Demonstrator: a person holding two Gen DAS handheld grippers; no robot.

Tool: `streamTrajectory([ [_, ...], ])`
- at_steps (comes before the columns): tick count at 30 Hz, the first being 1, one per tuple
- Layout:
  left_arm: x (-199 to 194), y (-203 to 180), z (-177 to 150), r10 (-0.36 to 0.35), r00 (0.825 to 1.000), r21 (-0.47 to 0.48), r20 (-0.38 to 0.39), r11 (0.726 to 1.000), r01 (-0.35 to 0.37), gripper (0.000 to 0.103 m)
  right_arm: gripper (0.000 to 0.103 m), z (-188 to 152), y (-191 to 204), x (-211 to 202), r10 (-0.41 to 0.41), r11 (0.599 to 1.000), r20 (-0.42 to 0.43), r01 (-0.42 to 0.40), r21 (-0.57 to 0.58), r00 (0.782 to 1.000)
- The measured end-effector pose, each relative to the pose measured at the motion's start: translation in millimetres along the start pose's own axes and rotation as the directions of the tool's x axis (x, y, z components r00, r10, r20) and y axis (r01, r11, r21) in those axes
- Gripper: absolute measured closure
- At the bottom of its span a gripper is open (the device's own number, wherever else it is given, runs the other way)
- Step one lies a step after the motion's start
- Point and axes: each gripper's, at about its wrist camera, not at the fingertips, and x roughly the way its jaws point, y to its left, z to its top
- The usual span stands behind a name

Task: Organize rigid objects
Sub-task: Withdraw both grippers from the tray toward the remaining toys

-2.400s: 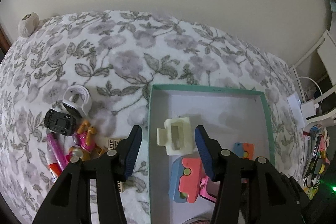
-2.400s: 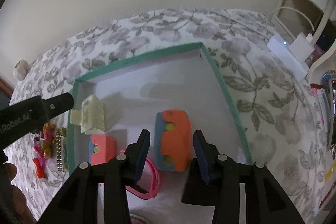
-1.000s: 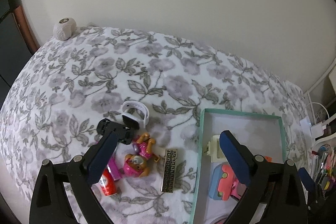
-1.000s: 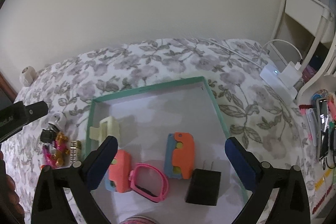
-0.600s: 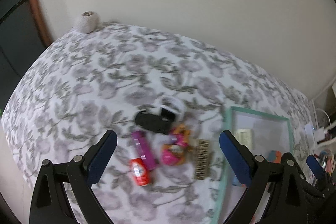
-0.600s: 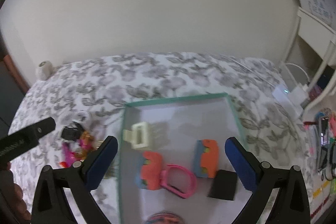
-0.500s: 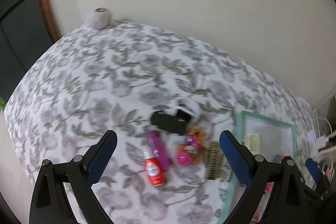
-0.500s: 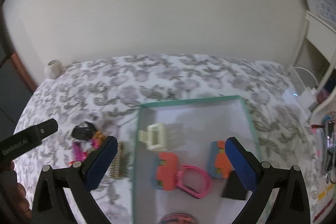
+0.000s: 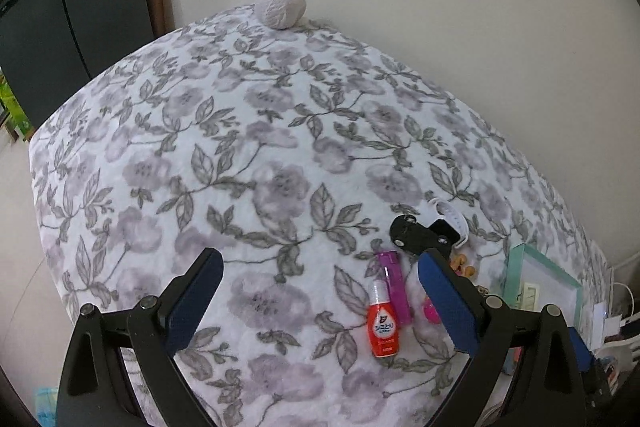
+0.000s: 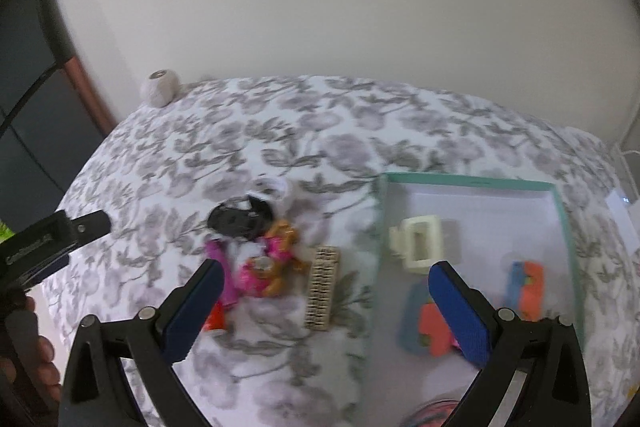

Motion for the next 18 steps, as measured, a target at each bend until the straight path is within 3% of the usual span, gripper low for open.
streamTrajectory([
  [3,8,3,-2,0.01,1.0,-0.012,-0.02,1.0,-0.01,0.005,0.0,-4,13,12,0.029,0.999,-0.025,-0.029,-0.018,0.999],
  [9,27,3,-5,-0.003,0.997,-0.016,-0.074,1.0,0.001,0.005,0.0,-16,21,35,0.009,0.999,-0.074,-0.012,-0.047,0.997],
  [18,50,-3,-16,-0.004,0.996,-0.009,-0.094,1.0,0.003,0.005,0.0,-25,21,50,-0.007,0.998,-0.082,0.002,-0.063,0.997],
])
